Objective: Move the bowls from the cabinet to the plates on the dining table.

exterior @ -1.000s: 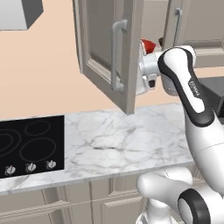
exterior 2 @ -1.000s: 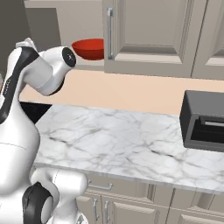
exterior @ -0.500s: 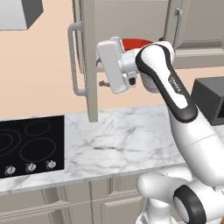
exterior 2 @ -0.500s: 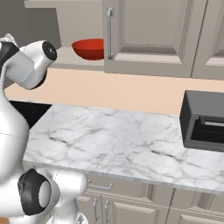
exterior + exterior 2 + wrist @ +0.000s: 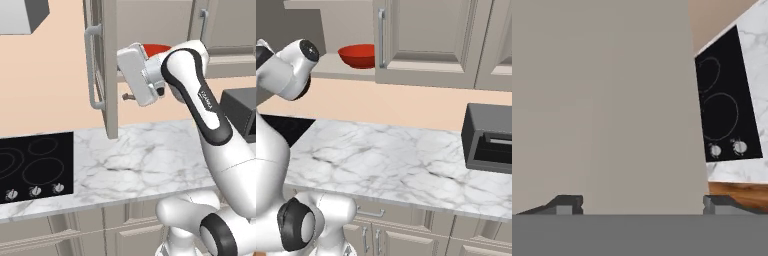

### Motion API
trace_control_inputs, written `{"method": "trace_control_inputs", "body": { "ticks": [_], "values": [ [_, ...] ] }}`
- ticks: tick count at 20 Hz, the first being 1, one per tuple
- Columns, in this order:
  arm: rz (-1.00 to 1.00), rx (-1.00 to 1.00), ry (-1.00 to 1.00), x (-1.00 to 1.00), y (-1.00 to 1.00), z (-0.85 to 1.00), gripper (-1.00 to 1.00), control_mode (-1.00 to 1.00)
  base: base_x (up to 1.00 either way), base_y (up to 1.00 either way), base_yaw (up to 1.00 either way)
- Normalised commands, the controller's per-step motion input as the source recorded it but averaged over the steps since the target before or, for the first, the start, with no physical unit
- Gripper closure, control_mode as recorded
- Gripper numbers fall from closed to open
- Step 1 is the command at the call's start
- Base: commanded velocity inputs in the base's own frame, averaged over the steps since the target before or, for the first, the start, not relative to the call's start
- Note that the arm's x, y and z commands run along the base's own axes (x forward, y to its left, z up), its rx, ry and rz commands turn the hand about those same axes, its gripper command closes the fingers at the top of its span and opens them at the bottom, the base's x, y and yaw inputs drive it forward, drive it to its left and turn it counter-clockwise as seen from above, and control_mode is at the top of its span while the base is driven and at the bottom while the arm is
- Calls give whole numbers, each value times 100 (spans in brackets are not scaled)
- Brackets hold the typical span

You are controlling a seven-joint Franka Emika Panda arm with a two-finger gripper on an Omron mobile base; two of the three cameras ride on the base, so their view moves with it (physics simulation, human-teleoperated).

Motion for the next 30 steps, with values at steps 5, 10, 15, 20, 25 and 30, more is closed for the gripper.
{"method": "trace_control_inputs", "body": {
  "ticks": [5,10,15,20,25,30],
  "values": [
    [0,-26,-13,-46,-31,0,-100,-100,0,0,0],
    [-1,-18,-11,-71,-70,0,-100,-100,0,0,0],
    [-1,-22,-13,-60,-61,-1,-100,-100,0,0,0],
    [-1,-25,-9,-52,-62,-11,-100,-100,0,0,0],
    [0,-25,-2,-22,-89,0,-100,-100,0,0,0],
    [-1,-24,0,-15,-89,0,-100,-100,0,0,0]
  ]
}}
